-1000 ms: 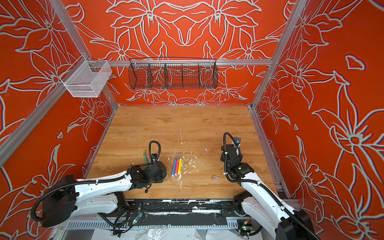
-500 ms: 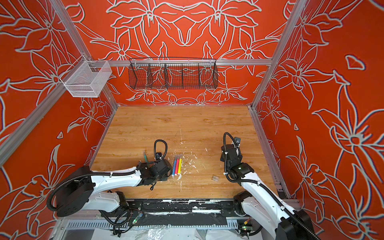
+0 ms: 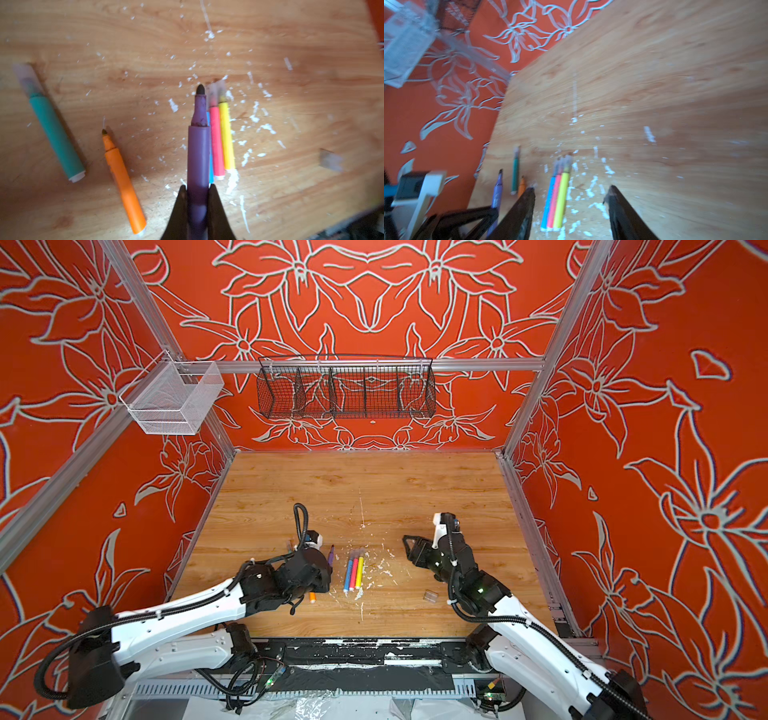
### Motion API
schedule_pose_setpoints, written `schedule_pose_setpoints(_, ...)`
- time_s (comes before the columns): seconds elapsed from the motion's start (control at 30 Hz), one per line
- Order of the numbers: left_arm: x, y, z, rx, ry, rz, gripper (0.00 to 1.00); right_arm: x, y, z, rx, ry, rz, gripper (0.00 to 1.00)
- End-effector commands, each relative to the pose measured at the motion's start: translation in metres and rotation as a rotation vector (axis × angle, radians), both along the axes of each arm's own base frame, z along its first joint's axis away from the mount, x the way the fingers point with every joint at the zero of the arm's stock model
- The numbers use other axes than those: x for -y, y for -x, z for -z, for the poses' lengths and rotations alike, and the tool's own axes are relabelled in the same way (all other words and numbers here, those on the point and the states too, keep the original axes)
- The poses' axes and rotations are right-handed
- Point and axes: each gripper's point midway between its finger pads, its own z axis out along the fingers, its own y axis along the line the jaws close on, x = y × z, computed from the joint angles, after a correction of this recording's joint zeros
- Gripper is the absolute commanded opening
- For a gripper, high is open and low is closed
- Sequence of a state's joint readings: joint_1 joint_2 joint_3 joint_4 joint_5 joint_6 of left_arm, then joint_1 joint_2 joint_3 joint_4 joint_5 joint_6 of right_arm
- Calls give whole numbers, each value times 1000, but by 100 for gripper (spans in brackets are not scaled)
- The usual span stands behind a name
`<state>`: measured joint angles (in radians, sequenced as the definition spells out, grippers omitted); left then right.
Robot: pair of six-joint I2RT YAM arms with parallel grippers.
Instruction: Insert the pens into the pen caps
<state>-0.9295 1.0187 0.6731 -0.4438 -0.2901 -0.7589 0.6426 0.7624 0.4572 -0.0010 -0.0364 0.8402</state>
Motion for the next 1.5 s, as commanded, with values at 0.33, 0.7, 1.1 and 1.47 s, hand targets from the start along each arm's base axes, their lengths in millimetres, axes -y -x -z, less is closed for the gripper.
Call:
schedule_pose_setpoints(0.33, 37, 18, -53, 137, 204, 273, 0, -159, 41, -52, 61, -356, -388, 64)
schedule_pose_setpoints(0.7, 34, 21, -55, 154, 217, 285, 0, -188, 33, -32, 3, -370, -389, 24)
schedule_pose_setpoints(1.1, 37, 20, -49, 161, 228, 289, 19, -187, 29, -31, -19, -435, -349, 2)
schedule_pose_setpoints(1.47, 44, 15, -40, 160, 229, 290, 17, -185, 27, -31, -23, -459, -322, 1)
